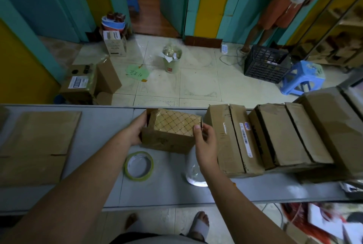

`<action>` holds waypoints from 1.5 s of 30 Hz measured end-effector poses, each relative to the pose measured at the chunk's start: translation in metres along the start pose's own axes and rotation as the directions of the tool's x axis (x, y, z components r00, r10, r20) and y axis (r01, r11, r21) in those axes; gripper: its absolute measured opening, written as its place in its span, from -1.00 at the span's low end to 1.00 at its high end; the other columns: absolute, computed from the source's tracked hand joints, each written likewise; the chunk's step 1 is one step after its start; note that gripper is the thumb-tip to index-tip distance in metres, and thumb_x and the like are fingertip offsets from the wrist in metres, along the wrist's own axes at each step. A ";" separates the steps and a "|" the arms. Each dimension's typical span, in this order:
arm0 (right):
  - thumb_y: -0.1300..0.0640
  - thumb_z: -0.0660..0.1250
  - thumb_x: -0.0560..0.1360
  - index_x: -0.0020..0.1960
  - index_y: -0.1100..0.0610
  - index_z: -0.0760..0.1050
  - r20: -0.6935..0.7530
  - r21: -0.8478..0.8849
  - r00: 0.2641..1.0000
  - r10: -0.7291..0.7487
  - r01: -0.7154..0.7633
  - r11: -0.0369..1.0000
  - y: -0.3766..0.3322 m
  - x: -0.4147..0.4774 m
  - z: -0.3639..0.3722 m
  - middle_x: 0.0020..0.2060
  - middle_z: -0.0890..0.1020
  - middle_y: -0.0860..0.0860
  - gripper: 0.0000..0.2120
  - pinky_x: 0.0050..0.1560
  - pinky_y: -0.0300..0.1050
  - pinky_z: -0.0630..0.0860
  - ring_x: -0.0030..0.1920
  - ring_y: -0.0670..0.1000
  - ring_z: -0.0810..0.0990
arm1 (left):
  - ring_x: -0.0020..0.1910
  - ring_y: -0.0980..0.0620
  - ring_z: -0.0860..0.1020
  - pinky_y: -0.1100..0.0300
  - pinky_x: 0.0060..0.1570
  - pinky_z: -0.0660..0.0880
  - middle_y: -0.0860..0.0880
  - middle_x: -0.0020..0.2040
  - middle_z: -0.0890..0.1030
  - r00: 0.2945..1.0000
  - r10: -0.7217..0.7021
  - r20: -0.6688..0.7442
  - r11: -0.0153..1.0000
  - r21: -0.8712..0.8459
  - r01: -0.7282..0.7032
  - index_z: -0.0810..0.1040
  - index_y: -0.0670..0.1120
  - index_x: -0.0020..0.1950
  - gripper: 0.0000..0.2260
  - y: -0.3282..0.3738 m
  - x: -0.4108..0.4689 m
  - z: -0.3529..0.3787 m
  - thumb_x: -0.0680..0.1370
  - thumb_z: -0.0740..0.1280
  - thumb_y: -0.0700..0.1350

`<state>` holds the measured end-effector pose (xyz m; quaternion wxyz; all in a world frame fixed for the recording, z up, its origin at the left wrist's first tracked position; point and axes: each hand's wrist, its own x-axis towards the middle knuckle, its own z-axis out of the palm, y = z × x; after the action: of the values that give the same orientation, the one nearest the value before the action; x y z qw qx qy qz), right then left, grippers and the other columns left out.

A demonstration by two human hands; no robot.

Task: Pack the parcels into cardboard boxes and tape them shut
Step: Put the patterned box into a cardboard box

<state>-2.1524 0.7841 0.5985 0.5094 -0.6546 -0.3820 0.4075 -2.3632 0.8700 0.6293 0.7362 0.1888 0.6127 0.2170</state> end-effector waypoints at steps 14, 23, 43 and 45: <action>-0.27 0.27 0.56 0.25 0.00 0.53 0.066 -0.063 0.996 -0.066 0.070 0.996 0.007 -0.006 -0.001 0.15 0.63 -0.01 -0.57 0.26 0.11 0.58 0.20 -0.03 0.60 | 0.24 -0.35 0.63 -0.50 0.32 0.36 -0.28 0.18 0.70 0.982 -0.075 -0.175 0.928 -0.372 0.004 0.69 -0.05 0.31 -0.33 -0.031 0.025 -0.004 0.56 0.11 0.40; -0.09 0.28 0.61 0.37 0.04 0.50 0.030 0.092 0.995 -0.099 0.096 0.991 0.000 -0.012 -0.007 0.23 0.64 0.01 -0.61 0.33 0.14 0.57 0.29 0.02 0.60 | 0.00 -0.22 0.66 -0.07 0.01 0.61 -0.24 0.05 0.66 0.980 0.138 -0.144 0.862 -0.470 -0.191 0.65 -0.16 0.04 -0.67 -0.027 0.006 0.017 0.65 0.13 -0.04; 0.05 0.26 0.70 0.27 0.11 0.60 0.290 0.193 0.879 0.378 -0.440 0.877 0.006 -0.010 0.007 0.15 0.70 0.08 -0.76 0.12 0.04 0.67 0.19 0.10 0.68 | 0.38 0.15 0.43 0.20 0.24 0.42 0.20 0.47 0.31 0.717 0.685 -0.129 0.728 0.143 -0.670 -0.09 0.19 0.71 -0.35 -0.030 -0.032 0.034 0.75 0.23 -0.06; 0.08 0.25 0.71 0.29 0.06 0.57 0.302 0.194 0.867 0.397 -0.463 0.865 0.012 -0.011 0.010 0.15 0.70 0.07 -0.78 0.14 0.06 0.67 0.18 0.09 0.68 | 0.31 0.16 0.51 0.29 0.13 0.48 0.16 0.47 0.40 0.720 0.686 -0.106 0.724 0.194 -0.662 -0.03 0.16 0.71 -0.36 -0.034 -0.031 0.034 0.73 0.26 0.01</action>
<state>-2.1642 0.7757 0.5873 0.4332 -0.5939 -0.2299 0.6377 -2.3321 0.8239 0.6425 0.5357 0.4321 0.5759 0.4412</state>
